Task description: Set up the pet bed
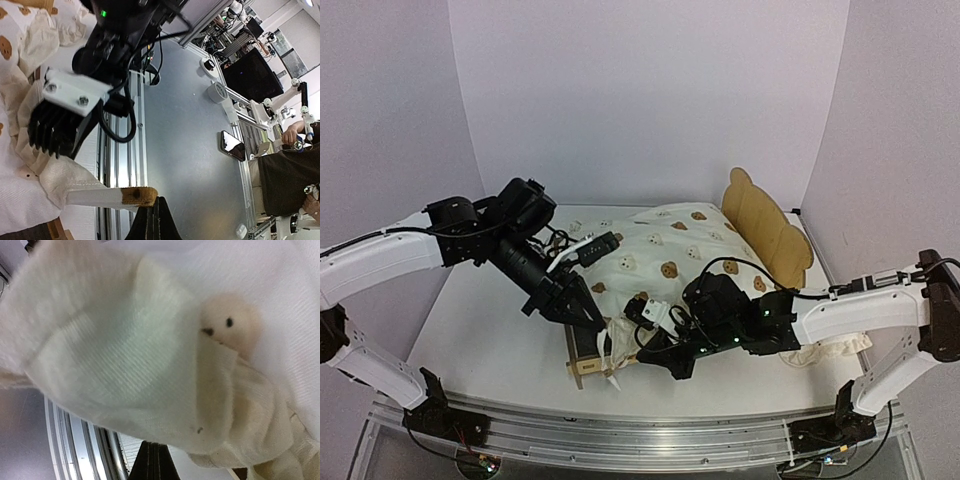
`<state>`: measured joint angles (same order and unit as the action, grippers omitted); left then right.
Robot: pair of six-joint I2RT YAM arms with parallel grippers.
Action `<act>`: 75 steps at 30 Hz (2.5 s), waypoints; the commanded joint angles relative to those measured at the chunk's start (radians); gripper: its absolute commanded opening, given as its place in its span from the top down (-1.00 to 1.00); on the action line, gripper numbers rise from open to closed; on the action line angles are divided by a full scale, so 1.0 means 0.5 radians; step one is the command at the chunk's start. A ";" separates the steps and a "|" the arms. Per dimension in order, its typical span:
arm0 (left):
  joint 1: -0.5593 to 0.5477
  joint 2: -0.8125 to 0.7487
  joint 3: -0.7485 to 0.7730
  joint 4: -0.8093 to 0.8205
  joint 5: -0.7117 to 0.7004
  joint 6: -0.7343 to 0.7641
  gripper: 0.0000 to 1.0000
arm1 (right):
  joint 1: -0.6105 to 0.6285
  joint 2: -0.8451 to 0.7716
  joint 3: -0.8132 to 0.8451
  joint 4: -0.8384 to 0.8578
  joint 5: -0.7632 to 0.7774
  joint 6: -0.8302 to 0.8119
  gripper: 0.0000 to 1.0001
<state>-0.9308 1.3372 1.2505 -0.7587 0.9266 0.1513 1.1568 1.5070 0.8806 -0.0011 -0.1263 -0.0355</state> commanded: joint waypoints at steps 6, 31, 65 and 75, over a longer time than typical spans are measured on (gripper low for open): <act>-0.051 0.109 -0.340 0.072 -0.371 0.295 0.62 | 0.006 -0.117 0.005 -0.153 0.016 0.000 1.00; -0.038 0.318 -0.463 0.217 -1.492 1.152 -0.11 | 0.343 -0.325 0.429 -1.355 -0.380 0.149 1.00; 0.532 -0.649 -0.922 0.333 -0.484 1.531 -0.41 | 0.199 0.677 0.743 0.283 -0.254 0.503 1.00; 0.320 -0.589 -1.173 0.813 -0.465 1.342 -0.28 | 0.133 0.696 0.697 0.392 -0.106 0.649 1.00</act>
<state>-0.7500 0.9902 0.6395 -0.4817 0.6536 0.8924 1.2429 1.8503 1.2320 0.1265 -0.2146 0.2395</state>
